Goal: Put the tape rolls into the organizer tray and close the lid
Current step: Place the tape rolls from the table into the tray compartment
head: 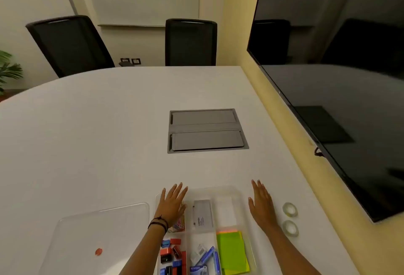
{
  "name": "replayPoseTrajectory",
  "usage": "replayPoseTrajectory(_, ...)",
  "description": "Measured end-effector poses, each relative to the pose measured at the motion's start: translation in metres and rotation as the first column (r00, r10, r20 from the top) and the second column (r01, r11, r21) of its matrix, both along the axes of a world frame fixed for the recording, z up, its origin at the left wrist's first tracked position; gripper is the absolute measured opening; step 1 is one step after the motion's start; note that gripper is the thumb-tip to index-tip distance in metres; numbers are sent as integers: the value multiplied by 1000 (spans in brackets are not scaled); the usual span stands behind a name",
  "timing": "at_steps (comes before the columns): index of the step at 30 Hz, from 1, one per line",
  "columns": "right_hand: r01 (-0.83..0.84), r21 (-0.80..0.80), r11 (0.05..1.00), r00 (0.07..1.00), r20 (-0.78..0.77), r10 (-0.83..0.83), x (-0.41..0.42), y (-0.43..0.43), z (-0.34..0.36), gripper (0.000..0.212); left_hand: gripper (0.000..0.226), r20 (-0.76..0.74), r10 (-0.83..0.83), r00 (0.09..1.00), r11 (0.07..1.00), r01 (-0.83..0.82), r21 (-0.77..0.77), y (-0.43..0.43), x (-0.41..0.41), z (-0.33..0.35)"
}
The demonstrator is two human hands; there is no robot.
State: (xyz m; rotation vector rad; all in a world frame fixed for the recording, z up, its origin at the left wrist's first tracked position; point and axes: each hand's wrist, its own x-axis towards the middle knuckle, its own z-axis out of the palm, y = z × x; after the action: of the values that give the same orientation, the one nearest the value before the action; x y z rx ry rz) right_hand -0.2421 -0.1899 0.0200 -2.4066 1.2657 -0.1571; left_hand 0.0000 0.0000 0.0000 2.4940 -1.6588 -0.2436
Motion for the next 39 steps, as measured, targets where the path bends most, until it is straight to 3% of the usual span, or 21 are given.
replayPoseTrajectory(3, 43, 42, 998, 999, -31, -42, -4, -11, -4, 62, 57, -92, 17, 996, 996, -9, 86, 0, 4, -6)
replayPoseTrajectory(8, 84, 90, 992, 986, -150, -70, -8, -25, -17, 64, 59, -69, -14, 998, 999, 17, 44, 4, 3, -4)
replayPoseTrajectory(15, 91, 194, 977, 969, -245, -41, -12, -33, -34, 64, 64, -133, -18, 991, 991, 35, 126, 4, 7, -4)
replayPoseTrajectory(19, 57, 163, 985, 961, -277, -10, -13, -31, -38, 62, 62, -1, -82, 997, 988, 82, 133, 7, 6, -1)
replayPoseTrajectory(21, 51, 148, 988, 961, -277, -8, -14, -30, -38, 61, 50, 56, -81, 995, 990, 73, 123, 8, 5, 1)
replayPoseTrajectory(28, 36, 93, 995, 961, -276, -9, -16, -26, -41, 58, 59, 35, -45, 998, 986, 39, 160, 6, 3, -2)
replayPoseTrajectory(34, 38, 34, 999, 954, -299, -26, -22, -23, -45, 52, 107, -3, -3, 1000, 994, 4, 112, 1, 0, 0)
replayPoseTrajectory(36, 38, 23, 999, 950, -310, -29, -23, -23, -46, 52, 125, -18, 27, 999, 987, -24, 162, -2, 0, 3)
replayPoseTrajectory(37, 43, 19, 999, 950, -310, -35, -24, -23, -46, 52, 125, -6, 20, 1000, 981, -18, 191, -2, 0, 3)
replayPoseTrajectory(39, 65, 25, 998, 952, -302, -54, -25, -25, -46, 51, 96, -62, 32, 998, 978, -18, 207, -2, 1, -1)
